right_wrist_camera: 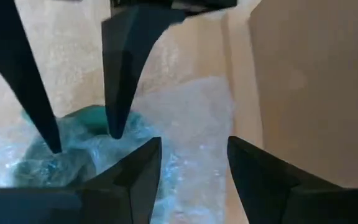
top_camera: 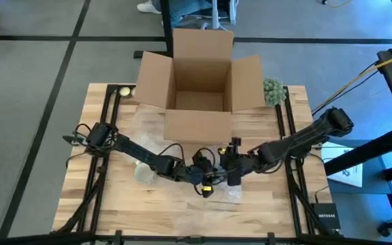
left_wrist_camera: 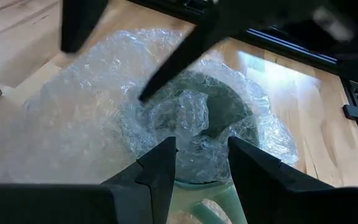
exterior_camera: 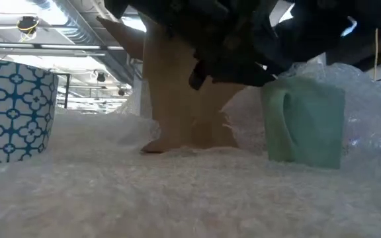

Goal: Wrap mug
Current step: Wrap the green mug with the bubble wrap

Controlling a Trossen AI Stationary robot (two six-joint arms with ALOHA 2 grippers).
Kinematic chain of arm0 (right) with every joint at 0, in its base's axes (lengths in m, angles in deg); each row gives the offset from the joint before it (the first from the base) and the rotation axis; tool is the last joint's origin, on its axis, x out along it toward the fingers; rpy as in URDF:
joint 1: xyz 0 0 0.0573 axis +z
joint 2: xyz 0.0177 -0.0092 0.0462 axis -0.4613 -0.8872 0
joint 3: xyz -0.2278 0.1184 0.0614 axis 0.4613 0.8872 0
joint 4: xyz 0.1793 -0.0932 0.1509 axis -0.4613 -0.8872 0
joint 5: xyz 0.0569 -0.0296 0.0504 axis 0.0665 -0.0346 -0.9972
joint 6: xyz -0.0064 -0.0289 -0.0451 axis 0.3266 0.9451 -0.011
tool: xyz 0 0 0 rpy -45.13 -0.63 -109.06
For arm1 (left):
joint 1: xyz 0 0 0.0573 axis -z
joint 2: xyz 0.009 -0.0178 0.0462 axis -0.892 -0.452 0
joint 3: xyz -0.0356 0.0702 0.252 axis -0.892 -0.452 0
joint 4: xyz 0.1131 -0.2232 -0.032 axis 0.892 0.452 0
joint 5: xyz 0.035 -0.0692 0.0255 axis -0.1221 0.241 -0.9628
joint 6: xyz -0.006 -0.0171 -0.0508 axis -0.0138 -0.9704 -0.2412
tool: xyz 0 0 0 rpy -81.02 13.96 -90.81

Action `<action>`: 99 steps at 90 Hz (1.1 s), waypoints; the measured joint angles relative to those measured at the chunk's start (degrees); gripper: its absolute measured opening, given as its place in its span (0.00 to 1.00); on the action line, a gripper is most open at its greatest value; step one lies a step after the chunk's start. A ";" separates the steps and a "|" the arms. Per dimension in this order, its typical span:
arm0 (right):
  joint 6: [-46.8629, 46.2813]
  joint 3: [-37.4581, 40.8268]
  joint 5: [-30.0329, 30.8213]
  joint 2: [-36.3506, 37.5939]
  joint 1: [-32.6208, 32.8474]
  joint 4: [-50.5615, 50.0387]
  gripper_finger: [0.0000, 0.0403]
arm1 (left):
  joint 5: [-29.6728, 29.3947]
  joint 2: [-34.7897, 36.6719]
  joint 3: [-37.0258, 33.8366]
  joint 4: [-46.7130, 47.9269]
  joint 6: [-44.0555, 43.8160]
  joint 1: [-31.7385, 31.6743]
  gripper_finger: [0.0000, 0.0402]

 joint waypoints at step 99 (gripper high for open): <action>-2.53 -2.36 -9.47 -1.41 2.75 -3.08 0.43 | -0.37 0.02 0.00 0.36 0.19 -0.02 0.33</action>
